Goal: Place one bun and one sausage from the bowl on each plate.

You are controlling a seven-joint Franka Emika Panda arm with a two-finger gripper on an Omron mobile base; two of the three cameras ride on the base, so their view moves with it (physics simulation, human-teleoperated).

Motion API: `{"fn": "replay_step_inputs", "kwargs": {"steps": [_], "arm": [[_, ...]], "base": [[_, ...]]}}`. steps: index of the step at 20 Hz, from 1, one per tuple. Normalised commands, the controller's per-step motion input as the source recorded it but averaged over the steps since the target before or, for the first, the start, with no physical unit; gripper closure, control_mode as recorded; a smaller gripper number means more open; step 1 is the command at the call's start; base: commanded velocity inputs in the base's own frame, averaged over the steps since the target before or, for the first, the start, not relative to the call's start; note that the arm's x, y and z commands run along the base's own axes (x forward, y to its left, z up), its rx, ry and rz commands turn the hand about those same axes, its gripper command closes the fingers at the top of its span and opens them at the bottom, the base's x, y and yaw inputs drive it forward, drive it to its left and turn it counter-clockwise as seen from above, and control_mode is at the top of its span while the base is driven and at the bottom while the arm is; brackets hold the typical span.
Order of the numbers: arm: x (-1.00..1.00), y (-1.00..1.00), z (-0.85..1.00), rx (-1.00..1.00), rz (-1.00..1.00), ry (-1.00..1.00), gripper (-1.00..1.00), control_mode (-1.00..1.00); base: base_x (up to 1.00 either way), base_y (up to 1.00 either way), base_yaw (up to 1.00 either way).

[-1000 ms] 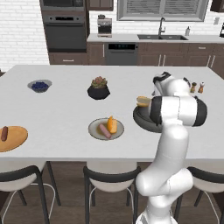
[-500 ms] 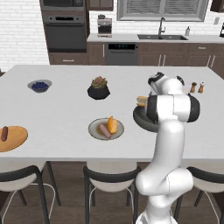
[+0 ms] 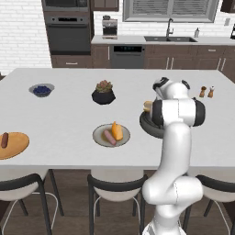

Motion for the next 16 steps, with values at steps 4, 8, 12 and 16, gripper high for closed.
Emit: {"fn": "replay_step_inputs", "kwargs": {"steps": [4, 8, 12, 16], "arm": [[0.06, -0.02, -0.05, -0.01, 0.00, 0.00, -1.00, -1.00], [0.01, 0.00, -0.20, -0.03, 0.00, 0.00, -1.00, -1.00], [0.00, 0.00, -0.25, -0.06, -0.02, 0.00, 1.00, -1.00], [0.00, 0.00, -0.01, 0.00, 0.00, 0.00, 1.00, -1.00]], "base": [[0.00, 0.00, 0.00], [0.00, 0.00, 0.00], [0.00, 0.00, 0.00], [0.00, 0.00, 0.00]]}}
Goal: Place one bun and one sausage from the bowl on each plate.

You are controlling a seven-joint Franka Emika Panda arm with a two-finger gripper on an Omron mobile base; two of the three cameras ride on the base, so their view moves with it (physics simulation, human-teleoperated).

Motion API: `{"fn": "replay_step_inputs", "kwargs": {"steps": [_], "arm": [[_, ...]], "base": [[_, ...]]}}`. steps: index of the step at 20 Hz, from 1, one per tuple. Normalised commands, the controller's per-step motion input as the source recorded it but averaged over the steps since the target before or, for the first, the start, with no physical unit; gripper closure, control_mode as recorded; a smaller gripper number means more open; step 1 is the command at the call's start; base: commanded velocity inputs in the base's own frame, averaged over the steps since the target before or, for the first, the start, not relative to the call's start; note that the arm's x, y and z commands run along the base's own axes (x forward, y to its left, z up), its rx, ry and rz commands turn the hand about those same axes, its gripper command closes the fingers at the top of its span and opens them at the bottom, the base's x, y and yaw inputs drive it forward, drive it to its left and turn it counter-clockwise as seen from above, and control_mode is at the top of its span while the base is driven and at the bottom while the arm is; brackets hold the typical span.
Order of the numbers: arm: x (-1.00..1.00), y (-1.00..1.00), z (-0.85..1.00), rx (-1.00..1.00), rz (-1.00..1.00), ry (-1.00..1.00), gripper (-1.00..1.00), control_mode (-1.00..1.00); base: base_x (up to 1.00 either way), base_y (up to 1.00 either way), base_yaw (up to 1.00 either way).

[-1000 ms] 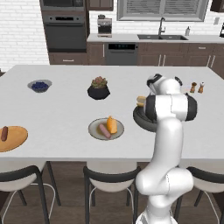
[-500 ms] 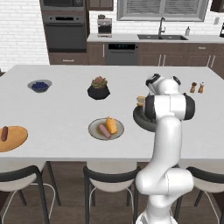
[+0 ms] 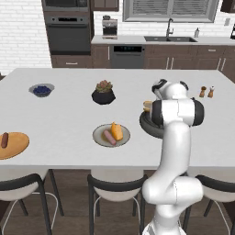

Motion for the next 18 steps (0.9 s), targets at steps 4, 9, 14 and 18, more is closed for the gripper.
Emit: {"fn": "replay_step_inputs", "kwargs": {"steps": [4, 9, 14, 18], "arm": [[-0.44, -0.12, 0.07, 0.00, 0.00, 0.01, 1.00, -1.00], [-1.00, -0.28, 0.86, 0.02, 0.00, -0.09, 1.00, -1.00], [-1.00, 0.09, 0.88, -0.08, 0.01, -0.06, 1.00, -1.00], [-1.00, 0.71, 0.46, -0.40, 0.08, 0.07, 1.00, -1.00]], "base": [[0.00, 0.00, 0.00], [0.00, 0.00, 0.00], [0.00, 0.00, 0.00], [0.00, 0.00, 0.00]]}}
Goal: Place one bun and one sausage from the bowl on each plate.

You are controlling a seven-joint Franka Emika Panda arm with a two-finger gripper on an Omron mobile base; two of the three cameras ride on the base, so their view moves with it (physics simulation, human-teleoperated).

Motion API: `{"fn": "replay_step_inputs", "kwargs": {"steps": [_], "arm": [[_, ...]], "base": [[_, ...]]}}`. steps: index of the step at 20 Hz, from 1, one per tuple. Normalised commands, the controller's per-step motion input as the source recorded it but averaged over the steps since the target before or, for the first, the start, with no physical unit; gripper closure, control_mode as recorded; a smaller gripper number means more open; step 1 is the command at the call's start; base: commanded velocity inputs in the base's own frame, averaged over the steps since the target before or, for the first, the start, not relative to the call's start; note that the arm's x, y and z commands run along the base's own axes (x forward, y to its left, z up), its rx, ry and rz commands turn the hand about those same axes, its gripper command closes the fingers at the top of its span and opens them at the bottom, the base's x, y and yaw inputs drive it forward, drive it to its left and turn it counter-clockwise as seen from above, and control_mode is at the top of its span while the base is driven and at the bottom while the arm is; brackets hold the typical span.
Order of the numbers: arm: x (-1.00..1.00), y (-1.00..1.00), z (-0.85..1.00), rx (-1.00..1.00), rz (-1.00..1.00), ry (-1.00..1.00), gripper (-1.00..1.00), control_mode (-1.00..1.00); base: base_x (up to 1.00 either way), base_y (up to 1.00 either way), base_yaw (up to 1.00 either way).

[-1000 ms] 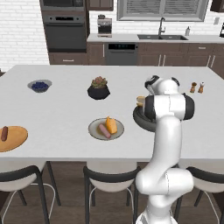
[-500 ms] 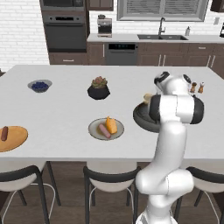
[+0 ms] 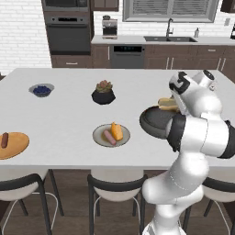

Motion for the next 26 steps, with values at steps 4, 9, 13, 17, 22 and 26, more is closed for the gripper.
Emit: {"fn": "replay_step_inputs", "kwargs": {"steps": [4, 9, 13, 17, 22, 26], "arm": [[-0.87, 0.98, 0.04, -0.39, 0.07, 0.12, 1.00, -1.00], [-0.39, 0.49, -0.02, -0.02, 0.09, 0.00, 1.00, 1.00], [0.00, 0.00, 0.00, 0.00, 0.00, 0.00, 1.00, 1.00], [0.00, 0.00, 0.00, 0.00, 0.00, 0.00, 1.00, 1.00], [0.00, 0.00, 0.00, 0.00, 0.00, 0.00, 1.00, 1.00], [0.00, 0.00, 0.00, 0.00, 0.00, 0.00, 1.00, 1.00]], "base": [[0.00, 0.00, 0.00], [-0.08, 0.40, 0.04], [-0.03, 1.00, 0.01], [-0.07, 1.00, -0.03], [-0.22, 1.00, -0.26], [-0.13, 1.00, -0.27]]}}
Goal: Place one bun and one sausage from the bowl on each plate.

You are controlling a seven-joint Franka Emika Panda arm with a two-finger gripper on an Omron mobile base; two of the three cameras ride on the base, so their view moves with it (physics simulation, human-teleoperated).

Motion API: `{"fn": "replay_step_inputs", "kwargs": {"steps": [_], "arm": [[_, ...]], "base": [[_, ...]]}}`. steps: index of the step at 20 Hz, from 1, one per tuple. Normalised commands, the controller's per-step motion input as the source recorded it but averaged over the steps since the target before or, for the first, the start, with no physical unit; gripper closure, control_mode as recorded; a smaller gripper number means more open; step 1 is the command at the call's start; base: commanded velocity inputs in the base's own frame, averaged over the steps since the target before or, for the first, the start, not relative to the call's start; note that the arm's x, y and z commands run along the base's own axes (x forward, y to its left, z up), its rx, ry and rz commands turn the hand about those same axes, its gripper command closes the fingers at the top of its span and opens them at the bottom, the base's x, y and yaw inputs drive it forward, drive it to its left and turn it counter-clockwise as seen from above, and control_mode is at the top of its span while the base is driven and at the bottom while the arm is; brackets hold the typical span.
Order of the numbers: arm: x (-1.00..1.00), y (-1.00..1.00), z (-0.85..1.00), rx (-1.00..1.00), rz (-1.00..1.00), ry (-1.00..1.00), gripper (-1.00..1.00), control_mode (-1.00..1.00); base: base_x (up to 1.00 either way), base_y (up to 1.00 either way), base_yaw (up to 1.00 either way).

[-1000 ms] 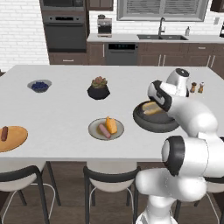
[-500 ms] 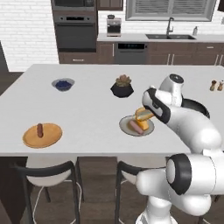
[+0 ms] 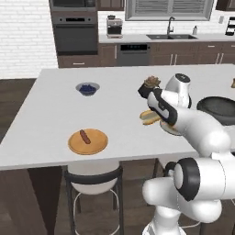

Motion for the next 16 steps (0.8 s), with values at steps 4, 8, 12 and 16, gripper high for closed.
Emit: {"fn": "replay_step_inputs", "kwargs": {"steps": [4, 8, 12, 16], "arm": [[0.00, 0.00, 0.00, 0.00, 0.00, 0.00, 1.00, 1.00], [0.15, 0.25, -0.03, 0.00, -0.04, 0.00, 1.00, -1.00], [0.80, 0.72, -0.43, -0.05, -0.01, 0.03, 1.00, -1.00], [0.88, 0.10, -0.58, -0.13, 0.28, 0.01, 1.00, -1.00]], "base": [[0.00, 1.00, -0.26], [0.16, 0.75, -0.15], [0.00, 0.00, 0.00], [0.00, 0.00, 0.00]]}}
